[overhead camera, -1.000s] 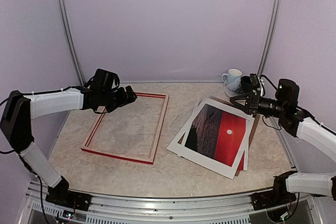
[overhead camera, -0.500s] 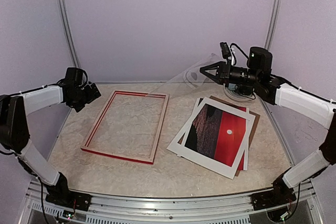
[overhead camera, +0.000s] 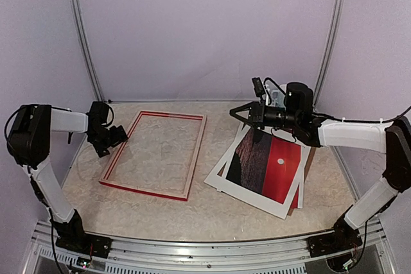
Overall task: Put the photo into the frame
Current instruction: Move the frame body to the center of the board.
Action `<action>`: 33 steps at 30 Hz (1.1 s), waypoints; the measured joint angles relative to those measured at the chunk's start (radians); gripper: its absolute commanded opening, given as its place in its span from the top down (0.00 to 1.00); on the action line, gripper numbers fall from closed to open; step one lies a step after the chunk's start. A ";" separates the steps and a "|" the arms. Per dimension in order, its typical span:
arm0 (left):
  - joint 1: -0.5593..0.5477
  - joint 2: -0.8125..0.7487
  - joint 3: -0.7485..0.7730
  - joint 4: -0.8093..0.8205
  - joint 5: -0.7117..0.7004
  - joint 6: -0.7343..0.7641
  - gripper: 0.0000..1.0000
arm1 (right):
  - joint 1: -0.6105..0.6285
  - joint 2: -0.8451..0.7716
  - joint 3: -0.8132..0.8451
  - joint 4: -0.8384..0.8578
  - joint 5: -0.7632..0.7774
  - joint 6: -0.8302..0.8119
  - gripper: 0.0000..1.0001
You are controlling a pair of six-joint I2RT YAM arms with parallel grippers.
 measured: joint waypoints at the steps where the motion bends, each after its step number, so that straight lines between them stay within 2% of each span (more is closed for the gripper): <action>1: 0.000 0.001 -0.003 -0.001 0.008 -0.001 0.02 | 0.001 0.005 -0.065 0.029 0.010 0.009 1.00; 6: 0.002 0.001 -0.013 0.009 0.042 -0.011 0.02 | 0.008 0.053 -0.305 0.108 0.065 0.071 1.00; 9: -0.001 -0.007 -0.029 0.032 0.053 -0.023 0.02 | 0.009 0.056 -0.384 0.141 0.112 0.108 1.00; 20: -0.064 -0.089 -0.158 0.148 0.077 -0.087 0.02 | 0.010 0.021 -0.447 0.169 0.184 0.191 1.00; 33: -0.135 -0.127 -0.237 0.259 0.092 -0.139 0.02 | 0.010 0.050 -0.459 0.254 0.140 0.312 1.00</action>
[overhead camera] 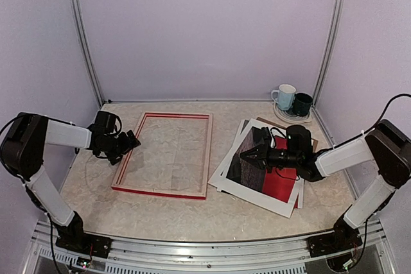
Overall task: Put the photo into the frame
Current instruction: Move the frame body to the center of the board.
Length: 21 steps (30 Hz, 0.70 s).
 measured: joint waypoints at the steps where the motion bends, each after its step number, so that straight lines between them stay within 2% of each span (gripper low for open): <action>1: -0.008 0.000 -0.002 0.003 0.000 -0.001 0.02 | 0.000 0.008 0.000 0.013 -0.006 0.010 1.00; 14: -0.108 -0.013 -0.037 0.061 -0.002 -0.026 0.02 | 0.000 0.118 0.002 0.207 -0.069 0.161 1.00; 21: -0.142 -0.016 -0.041 0.069 0.000 -0.049 0.02 | 0.000 0.127 0.019 0.228 -0.072 0.196 1.00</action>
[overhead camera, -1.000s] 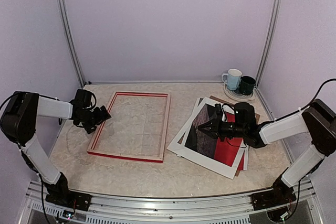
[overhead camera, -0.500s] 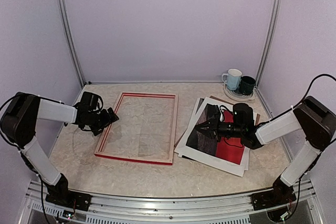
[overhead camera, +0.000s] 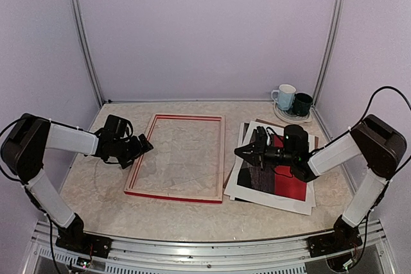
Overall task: Put the photo into the frame
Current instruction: Move the frame body to the center of the board.
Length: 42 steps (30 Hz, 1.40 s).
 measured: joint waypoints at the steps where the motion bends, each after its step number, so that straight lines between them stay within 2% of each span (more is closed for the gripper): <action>1: -0.005 -0.002 -0.002 0.000 0.000 -0.003 0.02 | 0.000 0.000 0.007 0.000 0.000 0.000 1.00; 11: -0.042 -0.032 -0.040 0.026 0.026 -0.045 0.01 | 0.017 0.013 0.024 0.024 0.006 0.021 1.00; 30: -0.055 -0.041 -0.065 0.067 0.045 -0.067 0.01 | 0.093 0.133 0.066 0.140 0.011 0.111 1.00; 36: -0.057 -0.054 -0.066 0.048 0.047 -0.074 0.01 | 0.098 0.131 0.071 0.059 0.027 0.060 1.00; 42: -0.089 -0.146 -0.067 -0.042 0.006 -0.066 0.01 | 0.113 0.103 0.071 -0.083 0.059 -0.020 1.00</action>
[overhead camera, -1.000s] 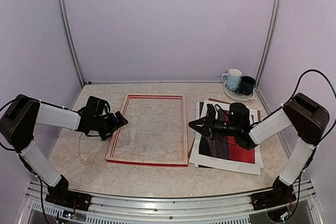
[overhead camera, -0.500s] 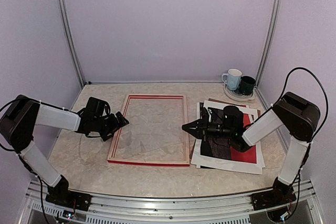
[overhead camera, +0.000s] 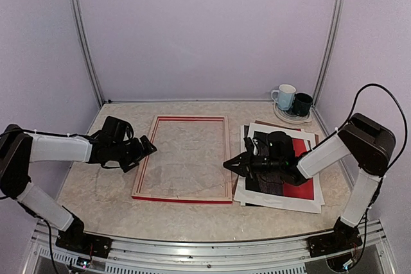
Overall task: Put the photo into the frame
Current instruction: Move the frame body to the center of the board, then place the glass panel on the frame body.
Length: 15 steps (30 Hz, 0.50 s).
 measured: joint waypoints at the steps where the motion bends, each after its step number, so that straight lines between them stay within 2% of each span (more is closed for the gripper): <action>1: -0.012 -0.024 0.000 -0.017 -0.013 0.003 0.01 | 0.005 -0.010 0.000 -0.022 0.010 -0.014 1.00; 5: -0.068 -0.089 0.006 -0.064 -0.060 0.010 0.01 | 0.025 -0.068 -0.001 -0.123 0.059 -0.061 1.00; 15: -0.320 -0.135 0.015 -0.120 -0.150 -0.025 0.01 | 0.072 -0.227 -0.010 -0.367 0.202 -0.161 0.98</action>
